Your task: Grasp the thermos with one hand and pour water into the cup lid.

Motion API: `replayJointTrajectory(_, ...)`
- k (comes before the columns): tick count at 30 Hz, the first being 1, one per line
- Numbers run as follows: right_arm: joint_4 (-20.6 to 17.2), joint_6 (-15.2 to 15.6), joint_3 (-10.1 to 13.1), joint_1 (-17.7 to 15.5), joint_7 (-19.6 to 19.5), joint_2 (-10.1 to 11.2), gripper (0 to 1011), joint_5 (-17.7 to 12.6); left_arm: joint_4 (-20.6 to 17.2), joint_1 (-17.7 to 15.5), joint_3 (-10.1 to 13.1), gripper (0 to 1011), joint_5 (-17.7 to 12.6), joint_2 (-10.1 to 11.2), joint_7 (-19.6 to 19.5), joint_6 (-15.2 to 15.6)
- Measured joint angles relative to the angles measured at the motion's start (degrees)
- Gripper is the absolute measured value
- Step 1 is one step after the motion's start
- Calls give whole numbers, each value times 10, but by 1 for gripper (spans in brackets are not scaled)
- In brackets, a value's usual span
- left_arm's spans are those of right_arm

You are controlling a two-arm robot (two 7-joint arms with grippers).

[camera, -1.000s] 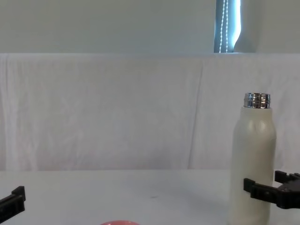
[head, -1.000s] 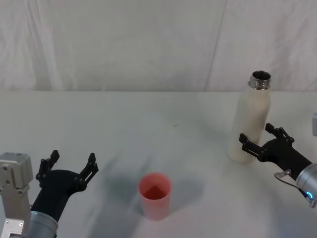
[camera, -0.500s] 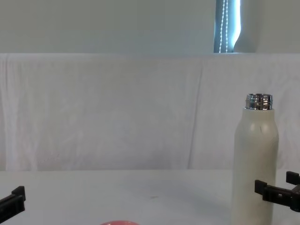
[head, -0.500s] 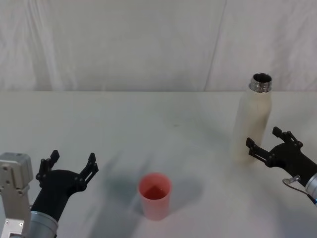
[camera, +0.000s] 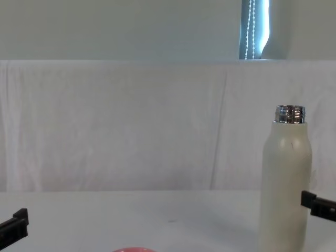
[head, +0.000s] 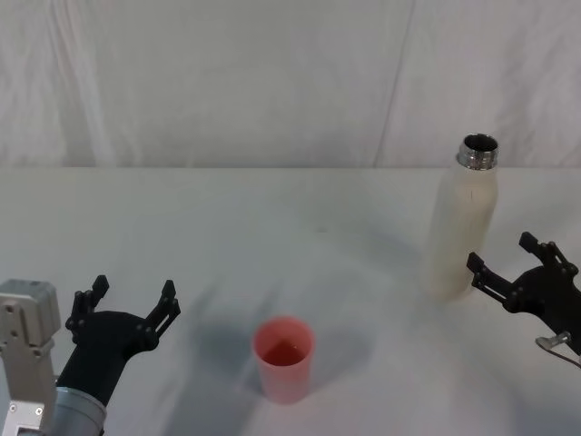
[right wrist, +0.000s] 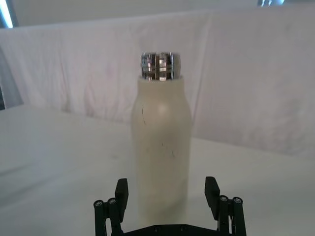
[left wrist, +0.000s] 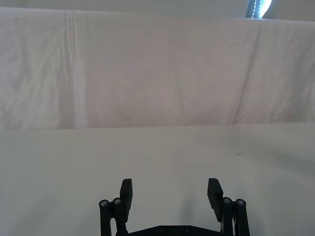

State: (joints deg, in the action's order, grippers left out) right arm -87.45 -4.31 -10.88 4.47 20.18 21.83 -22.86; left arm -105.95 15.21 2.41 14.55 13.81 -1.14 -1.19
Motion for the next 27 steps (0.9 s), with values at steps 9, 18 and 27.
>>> replayJointTrajectory(9, -52, -8, 17, -42, -24, -8, 1001, 2, 0, 0, 0, 1001, 0, 0, 0, 0)
replayJointTrajectory(18, -82, -9, 17, -67, -20, -10, 1001, 3, 0, 0, 0, 1001, 0, 0, 0, 0)
replayJointTrajectory(27, -86, -8, 2, -73, -8, -10, 1001, 6, 0, 0, 0, 1001, 0, 0, 0, 0)
